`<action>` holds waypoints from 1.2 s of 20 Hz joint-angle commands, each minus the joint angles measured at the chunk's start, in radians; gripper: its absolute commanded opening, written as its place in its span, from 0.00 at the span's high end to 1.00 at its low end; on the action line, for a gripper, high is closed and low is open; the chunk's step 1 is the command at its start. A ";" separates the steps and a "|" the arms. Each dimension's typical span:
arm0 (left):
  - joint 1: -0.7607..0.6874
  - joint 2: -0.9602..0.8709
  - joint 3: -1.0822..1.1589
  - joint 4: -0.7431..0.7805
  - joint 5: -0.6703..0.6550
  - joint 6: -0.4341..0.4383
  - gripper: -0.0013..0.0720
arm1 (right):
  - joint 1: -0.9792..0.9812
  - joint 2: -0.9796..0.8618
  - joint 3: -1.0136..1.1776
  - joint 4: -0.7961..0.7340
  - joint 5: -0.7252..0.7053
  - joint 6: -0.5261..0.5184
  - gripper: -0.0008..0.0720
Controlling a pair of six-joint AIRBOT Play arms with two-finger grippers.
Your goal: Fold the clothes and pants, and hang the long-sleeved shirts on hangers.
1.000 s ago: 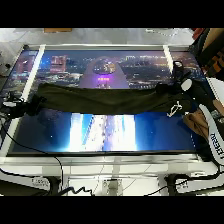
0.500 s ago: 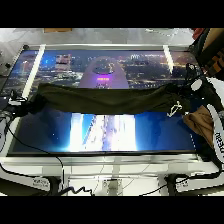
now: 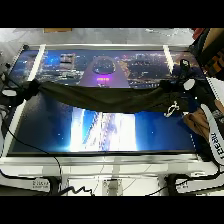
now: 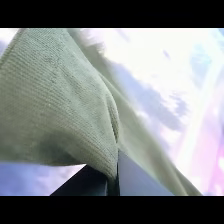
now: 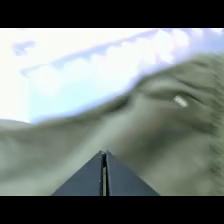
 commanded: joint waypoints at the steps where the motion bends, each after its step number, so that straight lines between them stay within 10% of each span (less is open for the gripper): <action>1: -0.003 0.103 0.047 0.018 -0.160 0.154 0.96 | 0.098 0.000 0.001 0.140 -0.190 0.002 0.96; 16: -0.003 0.457 0.048 0.007 -0.593 0.214 0.96 | 0.754 -0.383 0.572 0.178 0.077 0.228 0.96; 24: -0.006 0.452 0.048 -0.013 -0.562 0.214 0.96 | 0.945 -0.502 0.591 0.183 0.101 0.299 0.96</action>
